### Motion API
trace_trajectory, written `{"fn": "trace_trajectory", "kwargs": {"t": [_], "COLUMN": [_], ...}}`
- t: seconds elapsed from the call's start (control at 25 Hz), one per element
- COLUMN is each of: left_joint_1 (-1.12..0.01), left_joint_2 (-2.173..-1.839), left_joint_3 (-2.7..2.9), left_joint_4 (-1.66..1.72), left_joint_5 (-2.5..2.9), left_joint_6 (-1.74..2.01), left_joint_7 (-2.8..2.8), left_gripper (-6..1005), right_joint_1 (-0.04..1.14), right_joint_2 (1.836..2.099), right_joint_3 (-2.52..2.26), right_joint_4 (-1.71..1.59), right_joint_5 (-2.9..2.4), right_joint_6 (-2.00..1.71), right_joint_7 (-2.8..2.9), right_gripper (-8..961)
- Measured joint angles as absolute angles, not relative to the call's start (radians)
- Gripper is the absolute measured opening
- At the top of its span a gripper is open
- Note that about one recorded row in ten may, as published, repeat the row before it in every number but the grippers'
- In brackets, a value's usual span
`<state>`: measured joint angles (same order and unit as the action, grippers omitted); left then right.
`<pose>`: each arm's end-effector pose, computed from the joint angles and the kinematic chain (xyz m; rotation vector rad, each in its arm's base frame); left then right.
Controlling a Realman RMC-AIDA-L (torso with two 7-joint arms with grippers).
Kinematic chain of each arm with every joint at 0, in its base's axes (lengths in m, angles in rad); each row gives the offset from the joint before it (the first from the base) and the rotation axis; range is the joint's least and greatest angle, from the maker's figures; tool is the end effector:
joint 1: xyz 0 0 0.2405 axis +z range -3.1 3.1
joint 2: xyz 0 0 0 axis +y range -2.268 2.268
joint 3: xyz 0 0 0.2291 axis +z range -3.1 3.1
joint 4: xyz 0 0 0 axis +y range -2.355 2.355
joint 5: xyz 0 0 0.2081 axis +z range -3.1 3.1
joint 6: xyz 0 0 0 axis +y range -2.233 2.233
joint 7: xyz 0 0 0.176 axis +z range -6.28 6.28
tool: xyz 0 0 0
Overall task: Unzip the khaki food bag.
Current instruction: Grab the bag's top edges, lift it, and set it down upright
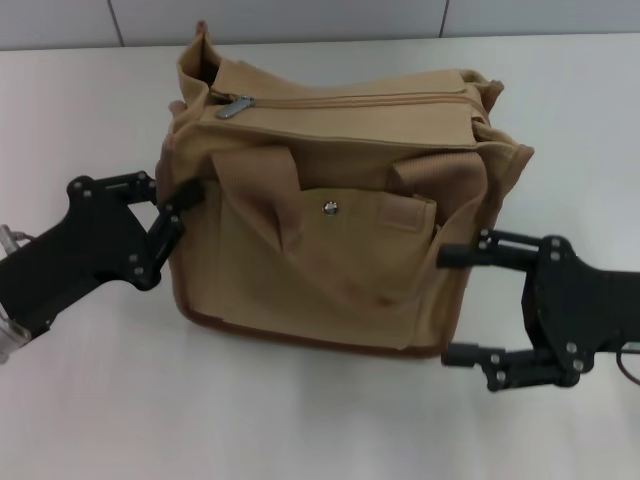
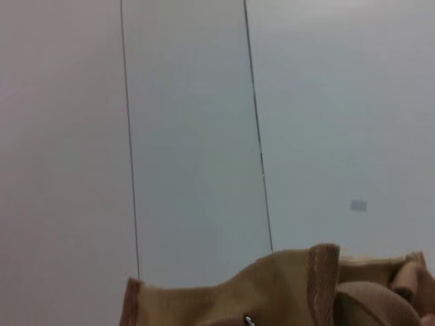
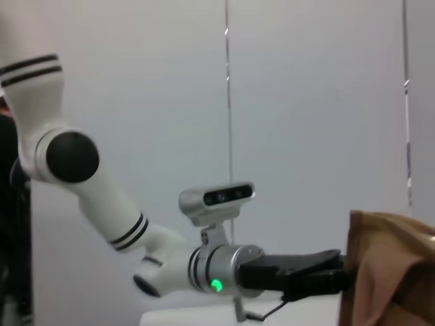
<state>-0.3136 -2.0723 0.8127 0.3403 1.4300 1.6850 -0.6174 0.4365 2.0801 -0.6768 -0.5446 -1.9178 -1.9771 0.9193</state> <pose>-0.2457 0.2704 -0.0094 -2.2860 -0.1465 -1.0570 0.2074 0.2446 -0.0092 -2.8273 0.0496 1.1628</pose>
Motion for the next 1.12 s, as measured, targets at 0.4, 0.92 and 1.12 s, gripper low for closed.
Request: {"fn": "trace_trajectory", "kwargs": {"t": [0.4,0.92,1.12], "left_joint_1": [-0.315,-0.34,-0.344], "left_joint_2": [-2.072,-2.074,-2.074], "left_joint_3": [0.813,0.889,0.916], "left_joint_4": [0.525,0.721,0.766], "left_joint_5": [1.414,1.4,1.4], "left_joint_6": [1.772,1.811,1.826], "left_joint_7": [-0.716,-0.813,-0.814], "left_gripper": [92,93,93], "right_joint_1": [0.416,0.497,0.574], "right_joint_2": [2.076,2.077,2.041], "right_joint_3": [-0.621,-0.626,-0.64], "right_joint_4": [-0.556,-0.823,-0.825], "right_joint_5": [-1.642,-1.693,-1.704], "right_joint_6": [-1.963,-1.823,-1.703], "right_joint_7": [1.03,1.292,1.644], "right_gripper": [827,825,824]}}
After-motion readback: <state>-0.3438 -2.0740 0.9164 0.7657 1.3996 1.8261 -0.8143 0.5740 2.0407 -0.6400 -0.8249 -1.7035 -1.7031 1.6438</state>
